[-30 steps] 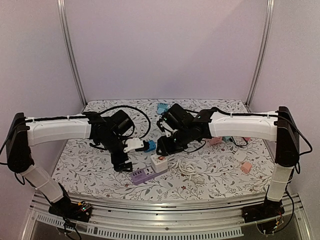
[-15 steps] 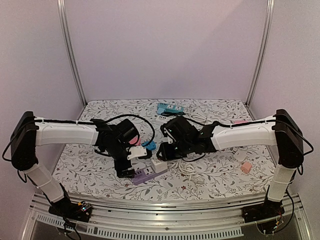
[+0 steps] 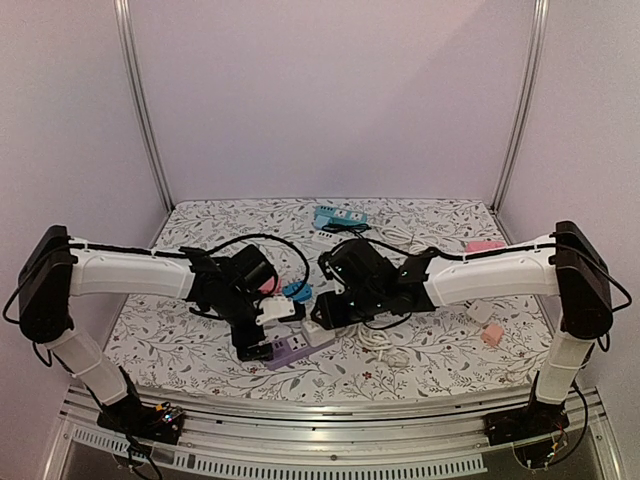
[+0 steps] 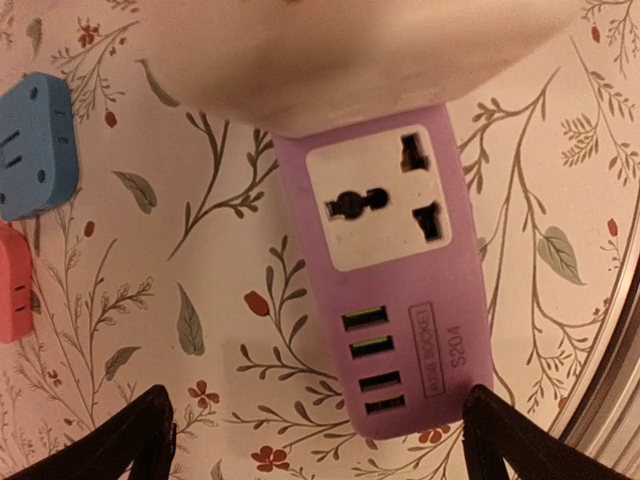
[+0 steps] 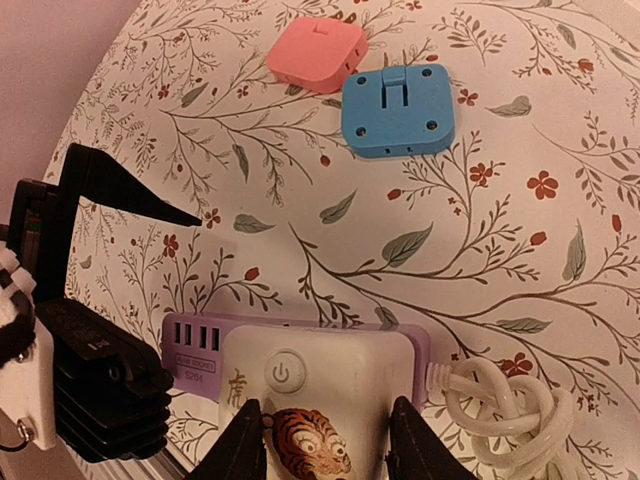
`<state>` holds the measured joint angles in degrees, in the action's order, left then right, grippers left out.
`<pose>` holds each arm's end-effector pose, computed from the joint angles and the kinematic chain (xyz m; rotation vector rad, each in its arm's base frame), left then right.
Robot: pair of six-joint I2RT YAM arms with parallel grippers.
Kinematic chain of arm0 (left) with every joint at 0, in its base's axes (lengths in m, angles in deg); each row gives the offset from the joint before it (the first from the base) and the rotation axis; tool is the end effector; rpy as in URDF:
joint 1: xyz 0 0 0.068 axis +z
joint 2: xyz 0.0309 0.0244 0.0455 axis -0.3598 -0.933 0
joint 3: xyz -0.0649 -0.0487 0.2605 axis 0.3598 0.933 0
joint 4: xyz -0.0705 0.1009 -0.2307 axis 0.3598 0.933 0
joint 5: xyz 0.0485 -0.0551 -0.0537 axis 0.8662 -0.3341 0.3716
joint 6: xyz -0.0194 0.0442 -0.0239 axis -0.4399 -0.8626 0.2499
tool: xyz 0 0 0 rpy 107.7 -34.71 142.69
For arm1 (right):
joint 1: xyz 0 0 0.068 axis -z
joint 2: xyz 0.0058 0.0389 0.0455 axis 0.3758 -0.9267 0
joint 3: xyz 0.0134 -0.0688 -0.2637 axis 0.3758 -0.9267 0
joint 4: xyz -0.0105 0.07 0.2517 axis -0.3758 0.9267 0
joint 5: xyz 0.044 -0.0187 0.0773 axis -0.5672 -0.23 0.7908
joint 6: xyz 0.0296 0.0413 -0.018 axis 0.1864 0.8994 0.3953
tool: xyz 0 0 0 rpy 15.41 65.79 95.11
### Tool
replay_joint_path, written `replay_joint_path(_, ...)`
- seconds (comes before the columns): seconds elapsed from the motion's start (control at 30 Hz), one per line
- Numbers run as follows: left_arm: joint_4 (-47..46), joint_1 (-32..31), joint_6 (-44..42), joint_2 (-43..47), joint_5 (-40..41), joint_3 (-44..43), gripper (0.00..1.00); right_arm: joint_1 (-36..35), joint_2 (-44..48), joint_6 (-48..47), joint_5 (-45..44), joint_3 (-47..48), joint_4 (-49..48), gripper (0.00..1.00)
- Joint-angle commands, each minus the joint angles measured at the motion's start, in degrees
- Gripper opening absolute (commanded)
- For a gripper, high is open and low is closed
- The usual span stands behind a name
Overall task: Insert the plug
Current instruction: Press the plug into the socket.
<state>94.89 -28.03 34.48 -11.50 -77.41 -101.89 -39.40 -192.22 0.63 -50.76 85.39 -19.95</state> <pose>0.1908 -0.2234 0.1723 1.7110 2.2835 -0.1677 0.1899 0.3483 0.1968 -0.5153 2.5236 0.7179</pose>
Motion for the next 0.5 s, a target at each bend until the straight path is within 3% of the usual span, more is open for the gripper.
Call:
replay_joint_path(0.0, -1.5, -0.6, -0.1, 1.4, -1.2, 2.0, 0.99, -1.5, -1.8, -3.2, 1.3, -2.4, 11.3, 0.42)
replay_joint_path(0.1, -1.3, -0.3, -0.3, 2.5, -2.3, 2.2, 1.0, -1.5, 0.2, -4.8, 1.3, -0.2, 11.3, 0.47)
replay_joint_path(0.3, -2.2, 1.2, 0.5, 3.9, -4.2, 2.6, 0.99, -1.5, 1.6, -7.3, -1.8, 4.1, 12.5, 0.68)
replay_joint_path(0.47, -1.9, -0.6, 1.5, 0.9, -3.6, 0.8, 1.0, 0.5, 5.2, -5.9, -5.8, 3.0, 14.0, 0.73)
